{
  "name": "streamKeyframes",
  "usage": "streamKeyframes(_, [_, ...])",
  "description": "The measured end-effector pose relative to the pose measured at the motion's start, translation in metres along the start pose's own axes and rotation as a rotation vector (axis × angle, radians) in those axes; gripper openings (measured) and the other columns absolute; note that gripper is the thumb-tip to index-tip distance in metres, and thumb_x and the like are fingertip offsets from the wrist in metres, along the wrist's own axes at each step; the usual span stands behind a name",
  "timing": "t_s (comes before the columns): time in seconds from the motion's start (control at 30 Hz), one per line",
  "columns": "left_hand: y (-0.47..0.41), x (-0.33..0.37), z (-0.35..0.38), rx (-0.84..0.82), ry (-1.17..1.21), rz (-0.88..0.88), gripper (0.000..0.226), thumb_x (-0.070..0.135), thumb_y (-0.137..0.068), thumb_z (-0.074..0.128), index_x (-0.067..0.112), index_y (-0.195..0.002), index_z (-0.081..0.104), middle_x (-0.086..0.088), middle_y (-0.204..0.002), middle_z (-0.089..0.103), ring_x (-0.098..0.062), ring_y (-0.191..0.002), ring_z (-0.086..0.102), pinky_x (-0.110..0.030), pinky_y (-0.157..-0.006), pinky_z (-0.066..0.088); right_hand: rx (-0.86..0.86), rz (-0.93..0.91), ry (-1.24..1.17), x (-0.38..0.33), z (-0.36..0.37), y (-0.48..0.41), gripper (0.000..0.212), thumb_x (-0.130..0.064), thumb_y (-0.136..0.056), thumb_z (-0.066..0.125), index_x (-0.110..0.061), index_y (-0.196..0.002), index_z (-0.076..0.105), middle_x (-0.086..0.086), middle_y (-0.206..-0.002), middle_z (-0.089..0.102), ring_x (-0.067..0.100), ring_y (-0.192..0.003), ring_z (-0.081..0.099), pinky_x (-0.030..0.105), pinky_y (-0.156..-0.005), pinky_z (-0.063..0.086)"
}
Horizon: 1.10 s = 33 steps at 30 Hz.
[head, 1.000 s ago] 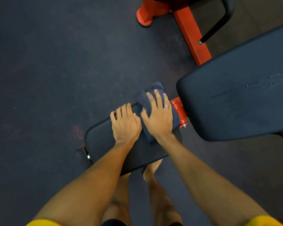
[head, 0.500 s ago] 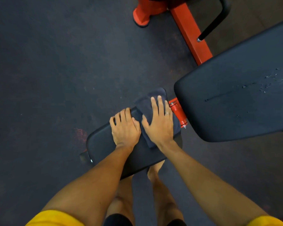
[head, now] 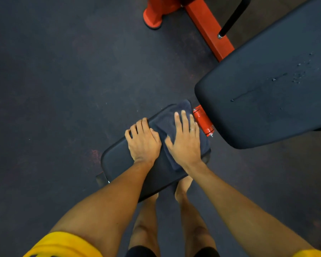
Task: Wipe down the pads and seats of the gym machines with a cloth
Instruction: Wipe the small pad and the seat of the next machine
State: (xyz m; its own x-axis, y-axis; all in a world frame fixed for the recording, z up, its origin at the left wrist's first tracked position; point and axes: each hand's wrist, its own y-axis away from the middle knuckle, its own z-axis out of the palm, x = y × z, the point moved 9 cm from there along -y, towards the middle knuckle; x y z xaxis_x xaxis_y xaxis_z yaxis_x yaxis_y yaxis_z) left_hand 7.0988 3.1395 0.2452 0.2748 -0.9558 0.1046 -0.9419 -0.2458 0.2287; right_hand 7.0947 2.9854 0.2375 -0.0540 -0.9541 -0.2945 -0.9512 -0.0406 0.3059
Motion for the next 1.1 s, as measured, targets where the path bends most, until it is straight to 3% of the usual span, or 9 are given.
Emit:
streamKeyframes(0.1, [0.000, 0.001, 0.000, 0.002, -0.018, 0.024, 0.046, 0.029, -0.096, 0.036, 0.009, -0.134, 0.053, -0.007, -0.126, 0.062, -0.028, -0.115, 0.056, -0.048, -0.104, 0.039, -0.029, 0.048, -0.044, 0.036, -0.001, 0.016, 0.081, -0.050, -0.091, 0.038, -0.010, -0.160, 0.026, 0.014, -0.165, 0.031, 0.035, -0.149, 0.033, 0.047, -0.121, 0.030])
streamKeyframes(0.27, [-0.001, 0.003, 0.001, 0.026, 0.008, 0.077, 0.050, 0.027, -0.097, 0.036, 0.007, -0.141, 0.050, -0.008, -0.135, 0.059, -0.029, -0.124, 0.052, -0.049, -0.107, 0.037, 0.008, 0.443, -0.223, 0.038, -0.009, -0.022, 0.070, -0.051, -0.099, 0.037, -0.012, -0.158, 0.033, 0.009, -0.160, 0.040, 0.040, -0.137, 0.046, 0.052, -0.114, 0.036])
streamKeyframes(0.33, [0.001, 0.009, 0.003, 0.034, 0.014, 0.157, 0.053, 0.025, -0.098, 0.033, 0.007, -0.147, 0.044, -0.009, -0.143, 0.054, -0.028, -0.133, 0.048, -0.048, -0.113, 0.035, 0.054, 0.342, -0.125, 0.018, -0.008, -0.011, 0.075, -0.055, -0.095, 0.028, -0.017, -0.160, 0.028, 0.008, -0.163, 0.035, 0.041, -0.144, 0.038, 0.055, -0.118, 0.032])
streamKeyframes(0.5, [0.008, 0.019, 0.009, 0.022, 0.018, 0.333, 0.059, 0.027, -0.102, 0.030, 0.005, -0.156, 0.029, -0.012, -0.162, 0.032, -0.026, -0.150, 0.029, -0.048, -0.124, 0.021, 0.027, -0.012, 0.022, 0.020, 0.004, 0.044, 0.074, -0.050, -0.092, 0.037, -0.023, -0.161, 0.028, 0.004, -0.169, 0.024, 0.037, -0.152, 0.026, 0.054, -0.121, 0.028])
streamKeyframes(0.57, [0.014, 0.026, 0.012, 0.024, -0.013, 0.443, 0.059, 0.028, -0.104, 0.031, 0.005, -0.158, 0.025, -0.014, -0.165, 0.026, -0.027, -0.153, 0.024, -0.048, -0.125, 0.018, 0.028, 0.114, -0.066, 0.047, 0.001, 0.045, 0.076, -0.051, -0.090, 0.038, -0.024, -0.160, 0.029, 0.001, -0.167, 0.029, 0.033, -0.149, 0.032, 0.050, -0.119, 0.030])
streamKeyframes(0.7, [0.021, 0.032, 0.015, -0.005, -0.036, 0.556, 0.059, 0.029, -0.105, 0.027, 0.006, -0.159, 0.021, -0.013, -0.167, 0.018, -0.027, -0.155, 0.015, -0.048, -0.126, 0.013, 0.074, 0.633, -0.393, 0.076, -0.003, 0.038, 0.064, -0.045, -0.098, 0.046, -0.017, -0.154, 0.039, 0.004, -0.156, 0.045, 0.033, -0.141, 0.041, 0.048, -0.117, 0.029])
streamKeyframes(0.93, [0.043, 0.039, 0.024, -0.077, -0.065, 0.836, 0.060, 0.030, -0.105, 0.026, 0.004, -0.159, 0.019, -0.016, -0.166, 0.018, -0.030, -0.155, 0.014, -0.048, -0.126, 0.013, 0.126, 0.210, -0.066, 0.017, 0.022, 0.106, 0.077, -0.047, -0.088, 0.037, -0.024, -0.161, 0.028, 0.001, -0.170, 0.020, 0.035, -0.157, 0.010, 0.054, -0.125, 0.014])
streamKeyframes(1.0, [0.047, 0.038, 0.025, -0.108, -0.074, 0.850, 0.060, 0.029, -0.104, 0.024, 0.005, -0.160, 0.017, -0.014, -0.167, 0.014, -0.027, -0.156, 0.010, -0.045, -0.127, 0.008, 0.156, 0.308, -0.141, 0.040, 0.020, 0.104, 0.077, -0.048, -0.088, 0.038, -0.025, -0.161, 0.027, -0.001, -0.169, 0.021, 0.034, -0.155, 0.013, 0.051, -0.126, 0.013])
streamKeyframes(1.1, [0.058, 0.040, 0.023, -0.116, -0.091, 0.891, 0.062, 0.031, -0.105, 0.026, 0.006, -0.160, 0.016, -0.012, -0.168, 0.011, -0.025, -0.156, 0.007, -0.046, -0.127, 0.008, 0.233, 0.754, -0.554, 0.083, 0.014, 0.096, 0.064, -0.045, -0.097, 0.045, -0.022, -0.156, 0.036, -0.001, -0.163, 0.032, 0.035, -0.145, 0.034, 0.046, -0.116, 0.031])
